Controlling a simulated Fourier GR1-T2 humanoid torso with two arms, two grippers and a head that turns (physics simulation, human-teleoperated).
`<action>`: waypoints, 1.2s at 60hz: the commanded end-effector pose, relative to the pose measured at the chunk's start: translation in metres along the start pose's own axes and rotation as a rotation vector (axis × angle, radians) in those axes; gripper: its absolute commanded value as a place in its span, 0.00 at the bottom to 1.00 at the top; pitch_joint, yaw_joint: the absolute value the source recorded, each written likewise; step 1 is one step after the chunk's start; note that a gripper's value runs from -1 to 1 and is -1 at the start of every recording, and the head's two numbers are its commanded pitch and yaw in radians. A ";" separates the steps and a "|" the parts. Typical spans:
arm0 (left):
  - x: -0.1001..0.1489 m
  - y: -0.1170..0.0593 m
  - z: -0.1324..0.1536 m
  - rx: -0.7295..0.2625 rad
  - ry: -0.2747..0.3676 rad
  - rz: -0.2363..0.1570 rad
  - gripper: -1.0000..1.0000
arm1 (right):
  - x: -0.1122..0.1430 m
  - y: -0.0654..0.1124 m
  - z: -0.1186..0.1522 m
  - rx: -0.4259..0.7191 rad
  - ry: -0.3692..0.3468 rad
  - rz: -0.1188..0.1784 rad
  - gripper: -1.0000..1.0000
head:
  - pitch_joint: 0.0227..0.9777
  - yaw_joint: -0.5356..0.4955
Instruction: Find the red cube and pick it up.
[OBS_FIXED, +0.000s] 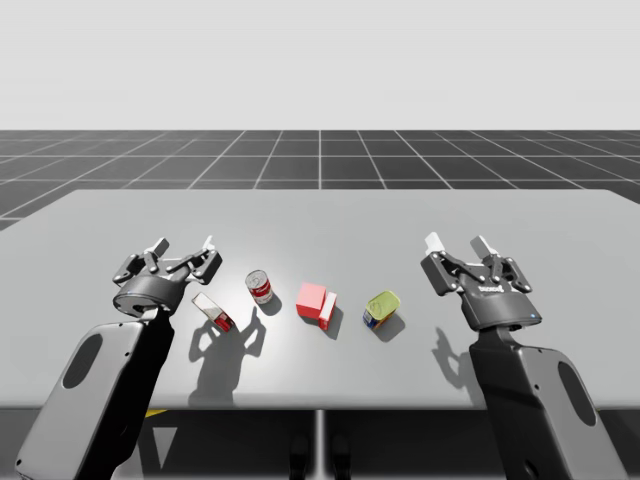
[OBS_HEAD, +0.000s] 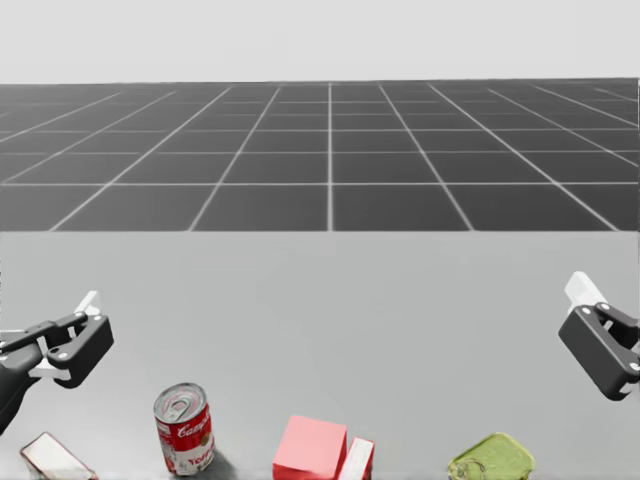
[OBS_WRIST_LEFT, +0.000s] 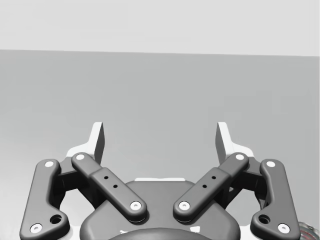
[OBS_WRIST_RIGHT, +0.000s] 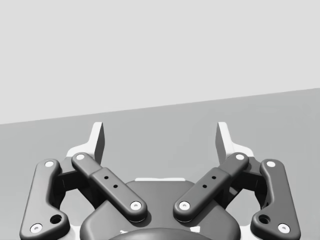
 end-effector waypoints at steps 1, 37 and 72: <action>0.000 0.000 0.000 0.000 -0.003 -0.002 0.00 | -0.001 -0.001 0.000 -0.010 0.001 0.011 0.00 | 0.57 0.54; 0.000 -0.003 0.000 -0.017 -0.002 0.002 0.00 | -0.004 -0.001 -0.002 -0.035 0.024 0.038 0.00 | 0.87 0.55; 0.028 -0.068 0.128 -0.355 0.173 0.142 0.00 | -0.006 -0.004 -0.004 -0.062 0.023 0.048 0.00 | 0.87 0.55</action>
